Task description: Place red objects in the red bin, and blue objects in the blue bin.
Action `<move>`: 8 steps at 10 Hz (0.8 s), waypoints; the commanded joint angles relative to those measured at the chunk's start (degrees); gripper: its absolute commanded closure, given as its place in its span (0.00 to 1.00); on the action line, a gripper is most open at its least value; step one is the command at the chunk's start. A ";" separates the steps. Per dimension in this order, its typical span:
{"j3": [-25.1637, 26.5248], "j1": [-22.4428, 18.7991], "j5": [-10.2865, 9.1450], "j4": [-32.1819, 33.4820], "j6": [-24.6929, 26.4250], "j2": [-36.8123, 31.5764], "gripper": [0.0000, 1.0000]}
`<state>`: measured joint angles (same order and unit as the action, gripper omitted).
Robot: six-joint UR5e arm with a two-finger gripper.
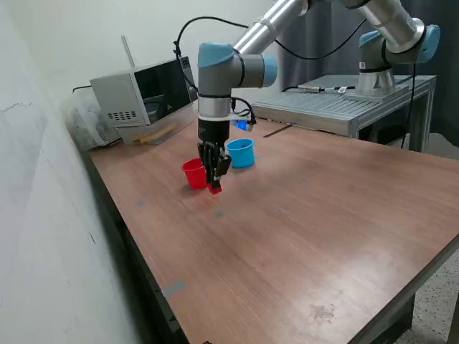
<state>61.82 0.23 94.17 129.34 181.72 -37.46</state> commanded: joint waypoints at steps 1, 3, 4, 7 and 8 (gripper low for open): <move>2.77 -0.23 -0.13 -2.93 -0.14 -7.25 1.00; 5.67 0.21 -0.04 -3.83 -1.27 -10.96 1.00; 5.85 0.74 -0.04 -3.92 -1.98 -10.88 1.00; 6.03 8.89 -0.22 -3.74 -2.16 -10.62 1.00; 6.03 9.96 -0.22 -3.65 -2.95 -10.35 1.00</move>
<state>67.80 7.66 94.01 125.59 179.48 -48.01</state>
